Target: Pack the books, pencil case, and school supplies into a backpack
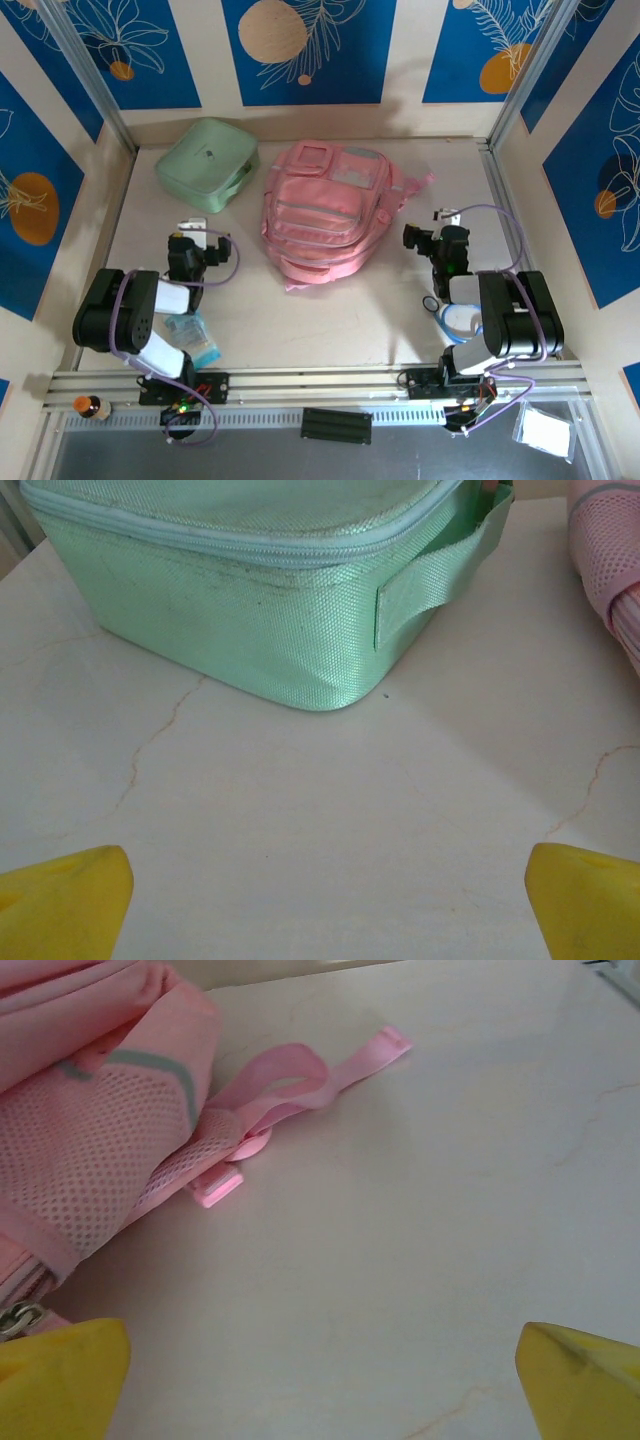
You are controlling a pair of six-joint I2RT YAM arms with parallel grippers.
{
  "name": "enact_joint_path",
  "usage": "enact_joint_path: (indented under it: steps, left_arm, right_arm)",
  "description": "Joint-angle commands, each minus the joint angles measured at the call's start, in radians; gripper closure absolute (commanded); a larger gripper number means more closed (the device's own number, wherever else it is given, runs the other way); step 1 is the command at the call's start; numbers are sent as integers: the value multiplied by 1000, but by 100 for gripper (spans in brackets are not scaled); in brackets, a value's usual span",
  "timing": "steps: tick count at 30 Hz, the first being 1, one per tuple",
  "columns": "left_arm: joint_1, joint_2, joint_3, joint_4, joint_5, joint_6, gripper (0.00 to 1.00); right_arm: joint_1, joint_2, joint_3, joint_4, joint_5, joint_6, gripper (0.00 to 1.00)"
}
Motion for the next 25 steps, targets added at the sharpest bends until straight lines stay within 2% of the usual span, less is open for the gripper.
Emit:
enact_joint_path:
  steps: [1,25]
  left_arm:
    - [13,7,35,15,14,12,0]
    - [4,11,58,-23,39,33,0]
  right_arm:
    - [16,25,30,73,-20,-42,1]
    - [-5,25,38,50,-48,-28,1]
